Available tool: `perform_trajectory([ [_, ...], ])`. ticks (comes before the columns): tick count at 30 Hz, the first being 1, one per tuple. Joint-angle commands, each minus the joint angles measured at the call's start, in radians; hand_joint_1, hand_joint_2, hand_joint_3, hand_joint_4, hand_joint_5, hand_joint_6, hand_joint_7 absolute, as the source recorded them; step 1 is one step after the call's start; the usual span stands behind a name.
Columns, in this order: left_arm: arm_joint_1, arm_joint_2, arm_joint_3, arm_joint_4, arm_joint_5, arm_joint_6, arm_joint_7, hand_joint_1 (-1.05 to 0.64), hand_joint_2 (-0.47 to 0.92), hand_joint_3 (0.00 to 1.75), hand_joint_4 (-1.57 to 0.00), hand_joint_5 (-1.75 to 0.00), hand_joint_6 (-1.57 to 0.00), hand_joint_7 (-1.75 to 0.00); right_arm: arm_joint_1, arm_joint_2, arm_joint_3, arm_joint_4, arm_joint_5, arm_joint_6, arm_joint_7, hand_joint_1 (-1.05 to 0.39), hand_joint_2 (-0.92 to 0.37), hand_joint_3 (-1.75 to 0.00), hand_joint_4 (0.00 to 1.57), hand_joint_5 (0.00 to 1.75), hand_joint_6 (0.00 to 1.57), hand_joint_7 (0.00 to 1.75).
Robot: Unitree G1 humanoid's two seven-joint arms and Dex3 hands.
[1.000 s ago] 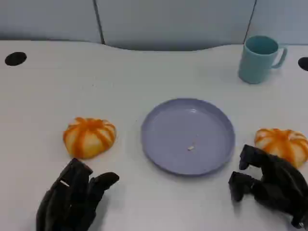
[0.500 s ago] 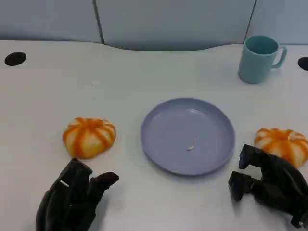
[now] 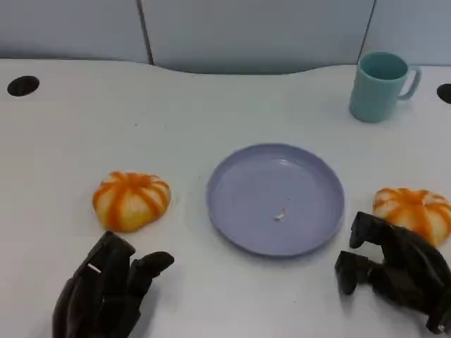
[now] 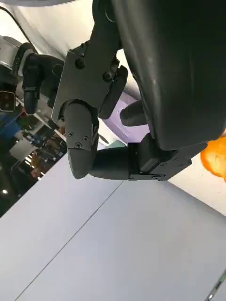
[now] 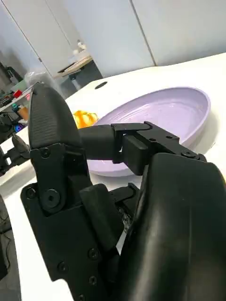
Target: Grasp the bread from the table and place it into the plate.
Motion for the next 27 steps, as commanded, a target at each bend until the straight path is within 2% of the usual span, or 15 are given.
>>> perform_trajectory([
  [1,0.003,0.010,0.008,-0.004,-0.006,0.006,0.006,-0.47,0.92,0.42,-0.71,-1.75,-0.54,-1.51,0.022,-0.009,-0.005,0.022,-0.008,0.011,-0.006,-0.51,-0.92,-0.32,0.77,1.71,0.69,1.50],
  [10,0.004,0.020,0.006,-0.004,0.023,-0.032,-0.009,-0.48,0.92,0.44,-0.69,-1.75,-0.53,-1.52,0.024,-0.005,-0.002,0.026,-0.012,0.003,-0.008,-0.52,-0.92,-0.31,0.77,1.70,0.70,1.48],
  [12,0.001,0.032,-0.001,-0.015,0.057,-0.085,-0.019,-0.49,0.92,0.43,-0.65,-1.75,-0.49,-1.51,0.025,-0.002,-0.002,0.017,-0.008,0.016,-0.014,-0.51,-0.92,-0.31,0.77,1.71,0.70,1.48],
  [14,0.002,0.040,-0.012,-0.038,0.105,-0.143,-0.010,-0.51,0.92,0.41,-0.59,-1.72,-0.45,-1.42,0.027,0.002,-0.003,0.012,-0.004,0.022,-0.016,-0.51,-0.92,-0.31,0.77,1.71,0.69,1.48],
  [15,0.008,0.045,-0.021,-0.067,0.154,-0.185,0.019,-0.53,0.92,0.40,-0.58,-1.69,-0.46,-1.34,0.026,0.003,-0.003,0.016,-0.004,0.015,-0.011,-0.51,-0.92,-0.31,0.77,1.71,0.69,1.48],
  [16,0.012,0.047,-0.027,-0.094,0.193,-0.216,0.045,-0.55,0.92,0.34,-0.54,-1.56,-0.50,-1.10,0.025,0.004,-0.003,0.019,-0.005,0.008,-0.007,-0.51,-0.92,-0.31,0.77,1.71,0.70,1.48],
  [17,0.016,0.047,-0.031,-0.112,0.218,-0.235,0.063,-0.55,0.92,0.32,-0.53,-1.49,-0.54,-0.95,0.025,0.005,-0.003,0.021,-0.005,0.004,-0.005,-0.51,-0.92,-0.31,0.77,1.71,0.70,1.49],
  [18,0.020,0.052,-0.038,-0.145,0.251,-0.260,0.082,-0.55,0.92,0.30,-0.52,-1.45,-0.56,-0.88,0.026,0.005,0.000,0.020,-0.011,-0.004,-0.008,-0.51,-0.92,-0.32,0.77,1.71,0.70,1.49],
  [19,0.022,0.059,-0.046,-0.166,0.288,-0.292,0.098,-0.52,0.92,0.27,-0.51,-1.30,-0.56,-0.69,0.028,0.006,0.002,0.018,-0.014,-0.009,-0.011,-0.51,-0.92,-0.33,0.77,1.72,0.70,1.49],
  [20,0.021,0.074,-0.056,-0.180,0.340,-0.343,0.108,-0.49,0.92,0.26,-0.52,-1.17,-0.59,-0.50,0.030,0.008,0.003,0.015,-0.015,-0.012,-0.013,-0.51,-0.92,-0.33,0.77,1.72,0.70,1.49],
  [22,0.012,0.109,-0.075,-0.187,0.490,-0.477,0.151,-0.47,0.92,0.25,-0.49,-1.03,-0.58,-0.26,0.031,0.010,0.002,0.016,-0.011,-0.011,-0.012,-0.52,-0.92,-0.33,0.77,1.73,0.70,1.50],
  [24,0.000,0.154,-0.090,-0.203,0.632,-0.569,0.205,-0.48,0.92,0.22,-0.46,-0.91,-0.55,-0.13,0.027,0.012,0.001,0.021,-0.005,0.000,-0.007,-0.51,-0.92,-0.33,0.77,1.73,0.70,1.50],
  [27,-0.009,0.207,-0.107,-0.260,0.824,-0.608,0.299,-0.48,0.92,0.14,-0.39,-0.71,-0.50,-0.03,0.028,0.016,0.001,0.016,-0.001,0.006,-0.009,-0.51,-0.92,-0.31,0.77,1.74,0.70,1.51],
])
